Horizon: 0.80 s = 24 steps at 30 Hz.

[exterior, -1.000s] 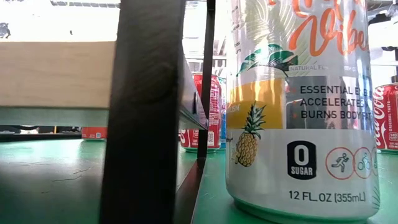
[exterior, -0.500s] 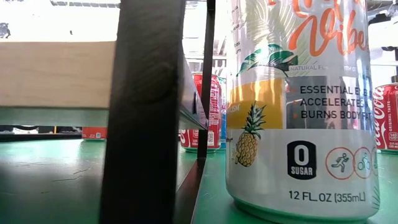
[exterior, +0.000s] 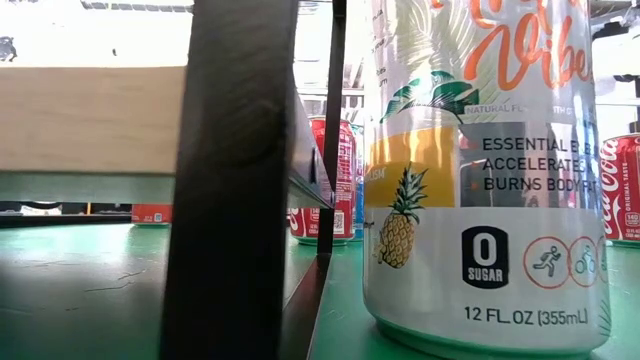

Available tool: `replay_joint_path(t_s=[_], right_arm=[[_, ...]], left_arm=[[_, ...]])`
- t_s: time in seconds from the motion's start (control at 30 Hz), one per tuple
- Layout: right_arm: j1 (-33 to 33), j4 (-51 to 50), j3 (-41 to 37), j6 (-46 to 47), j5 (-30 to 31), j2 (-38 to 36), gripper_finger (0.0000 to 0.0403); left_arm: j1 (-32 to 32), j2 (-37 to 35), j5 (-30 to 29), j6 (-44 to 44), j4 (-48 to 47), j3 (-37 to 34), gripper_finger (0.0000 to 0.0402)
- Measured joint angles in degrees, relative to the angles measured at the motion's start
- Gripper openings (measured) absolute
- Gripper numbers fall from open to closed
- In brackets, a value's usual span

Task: Place canned beverage on shelf
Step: Put the bottom left orange soda can on the shelf

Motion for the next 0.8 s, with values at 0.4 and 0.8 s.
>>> replay_joint_path(t_s=[0.4, 0.8], right_arm=[[0.00, 0.00, 0.00, 0.37, 0.00, 0.00, 0.0028], [0.00, 0.00, 0.00, 0.42, 0.01, 0.00, 0.0030]], left_arm=[[0.98, 0.00, 0.12, 5.88, 0.77, 0.02, 0.0305], [1.06, 0.02, 1.00, 5.44, 0.68, 0.00, 0.0338]])
